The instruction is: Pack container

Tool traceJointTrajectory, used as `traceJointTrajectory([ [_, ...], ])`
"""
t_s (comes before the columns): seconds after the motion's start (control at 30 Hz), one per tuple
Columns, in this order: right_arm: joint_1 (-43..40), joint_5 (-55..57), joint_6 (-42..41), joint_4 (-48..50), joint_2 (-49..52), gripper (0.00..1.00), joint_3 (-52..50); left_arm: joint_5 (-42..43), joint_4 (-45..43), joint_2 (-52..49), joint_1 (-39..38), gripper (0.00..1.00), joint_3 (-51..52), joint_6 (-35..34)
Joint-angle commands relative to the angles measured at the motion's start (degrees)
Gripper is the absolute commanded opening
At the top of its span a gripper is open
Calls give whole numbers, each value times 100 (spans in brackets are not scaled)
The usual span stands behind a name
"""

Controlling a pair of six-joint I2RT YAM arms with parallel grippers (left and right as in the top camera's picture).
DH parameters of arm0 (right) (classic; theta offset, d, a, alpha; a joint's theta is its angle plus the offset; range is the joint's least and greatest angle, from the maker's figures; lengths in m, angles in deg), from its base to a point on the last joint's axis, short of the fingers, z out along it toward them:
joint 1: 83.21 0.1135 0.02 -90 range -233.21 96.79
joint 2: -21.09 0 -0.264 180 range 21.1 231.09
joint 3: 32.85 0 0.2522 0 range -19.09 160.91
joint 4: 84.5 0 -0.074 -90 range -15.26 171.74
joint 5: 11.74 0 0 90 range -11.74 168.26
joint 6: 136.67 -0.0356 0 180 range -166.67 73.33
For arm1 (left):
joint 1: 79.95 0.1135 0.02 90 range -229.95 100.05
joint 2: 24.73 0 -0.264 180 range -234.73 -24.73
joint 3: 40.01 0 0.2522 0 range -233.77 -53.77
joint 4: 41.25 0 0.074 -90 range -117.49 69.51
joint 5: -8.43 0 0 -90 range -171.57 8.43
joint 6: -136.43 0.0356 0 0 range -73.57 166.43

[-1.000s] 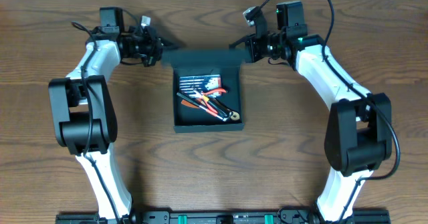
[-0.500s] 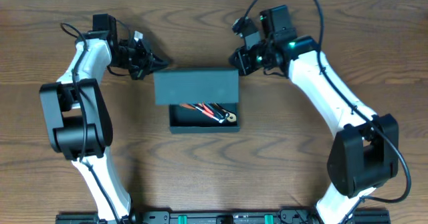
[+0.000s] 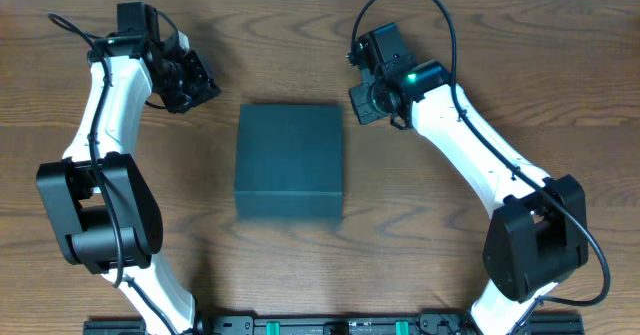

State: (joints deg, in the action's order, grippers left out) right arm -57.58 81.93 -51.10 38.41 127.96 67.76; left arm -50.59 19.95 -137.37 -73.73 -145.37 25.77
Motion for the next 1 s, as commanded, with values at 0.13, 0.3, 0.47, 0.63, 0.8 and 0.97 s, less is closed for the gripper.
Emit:
traceJointTrajectory([
  [0.13, 177, 107, 72, -111, -216, 1, 92, -577, 402, 157, 20, 5, -107, 227],
  [0.3, 525, -225, 131, -509, -393, 1, 92, -1082, 754, 527, 20, 5, -109, 310],
  [0.47, 837, -227, 129, -942, -824, 1, 92, -1292, 1200, 1163, 20, 6, -107, 332],
  [0.63, 931, -245, 284, -1270, -1493, 86, 92, -1287, 1567, 1884, 20, 63, -107, 328],
  [0.8, 929, -186, 280, -1493, -2214, 99, 92, -1281, 1932, 2586, 20, 99, -107, 275],
  [0.97, 929, -136, 280, -1974, -2789, 99, 90, -1137, 2540, 3180, 20, 99, -107, 170],
])
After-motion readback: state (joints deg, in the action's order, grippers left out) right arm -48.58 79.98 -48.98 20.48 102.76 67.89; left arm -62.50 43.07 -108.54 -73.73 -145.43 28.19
